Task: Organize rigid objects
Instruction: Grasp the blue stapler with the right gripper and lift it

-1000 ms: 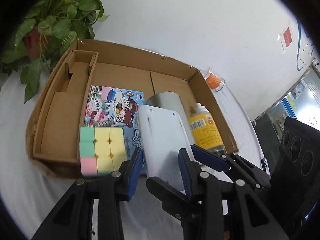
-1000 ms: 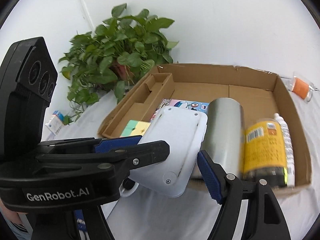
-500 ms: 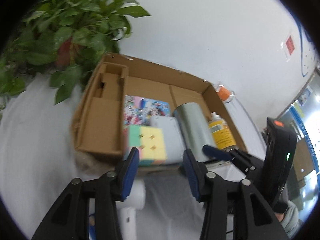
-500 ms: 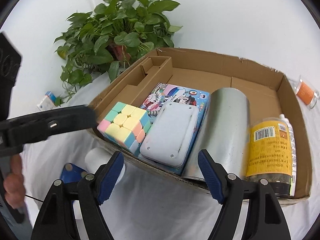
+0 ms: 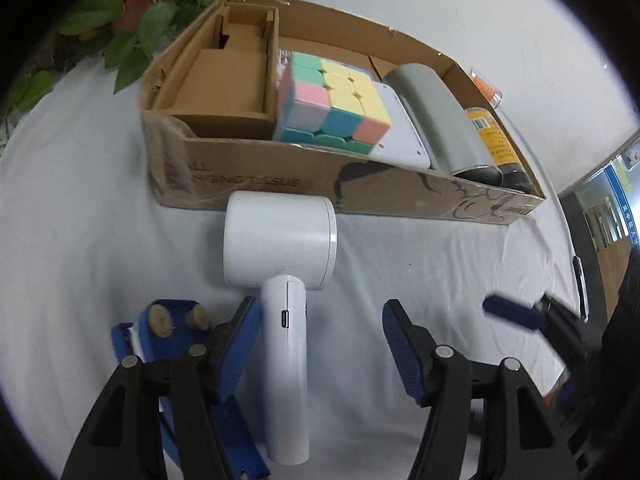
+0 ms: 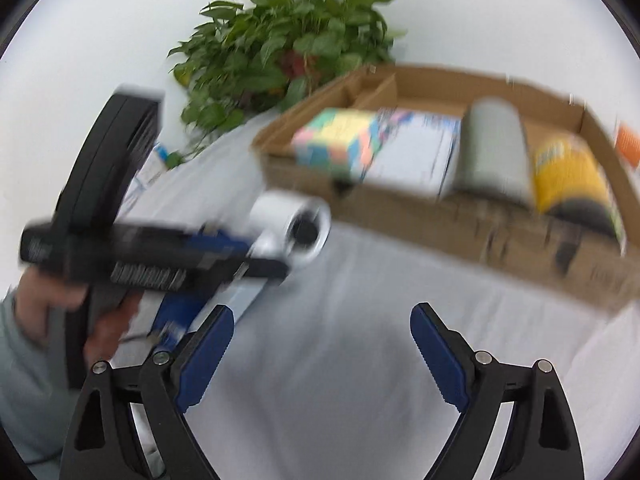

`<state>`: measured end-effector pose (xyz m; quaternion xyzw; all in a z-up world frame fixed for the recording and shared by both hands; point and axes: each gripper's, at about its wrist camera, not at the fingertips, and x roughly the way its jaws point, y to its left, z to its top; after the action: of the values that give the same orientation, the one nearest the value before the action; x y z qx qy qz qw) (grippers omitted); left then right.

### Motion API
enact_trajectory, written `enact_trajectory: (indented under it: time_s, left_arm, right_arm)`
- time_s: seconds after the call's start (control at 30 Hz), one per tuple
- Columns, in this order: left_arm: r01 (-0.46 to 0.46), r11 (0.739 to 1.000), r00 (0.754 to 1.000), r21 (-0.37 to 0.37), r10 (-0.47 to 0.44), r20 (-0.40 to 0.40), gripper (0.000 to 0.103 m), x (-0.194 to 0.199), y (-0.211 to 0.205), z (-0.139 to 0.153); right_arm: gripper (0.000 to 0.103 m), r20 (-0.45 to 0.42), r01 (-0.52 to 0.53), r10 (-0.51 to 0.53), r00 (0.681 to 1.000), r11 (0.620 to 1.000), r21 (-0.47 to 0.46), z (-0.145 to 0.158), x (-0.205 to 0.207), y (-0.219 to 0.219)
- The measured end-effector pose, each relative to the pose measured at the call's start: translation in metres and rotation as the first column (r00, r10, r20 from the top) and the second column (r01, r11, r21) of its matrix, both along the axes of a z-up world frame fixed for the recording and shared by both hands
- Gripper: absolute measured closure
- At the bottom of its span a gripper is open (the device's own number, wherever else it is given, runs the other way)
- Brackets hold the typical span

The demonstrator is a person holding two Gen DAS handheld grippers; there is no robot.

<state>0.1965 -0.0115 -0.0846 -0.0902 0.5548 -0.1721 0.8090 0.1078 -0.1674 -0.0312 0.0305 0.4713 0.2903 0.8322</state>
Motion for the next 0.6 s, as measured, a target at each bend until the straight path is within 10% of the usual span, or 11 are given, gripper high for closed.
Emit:
enact_trajectory:
  time_s: [0.6]
  left_arm:
    - [-0.030,0.991,1.000,-0.128,0.031,0.005,0.041,-0.034,-0.020,0.010]
  right_arm:
    - [0.033,-0.015,-0.043,0.043,0.999,0.999,0.013,-0.009,-0.031,-0.022]
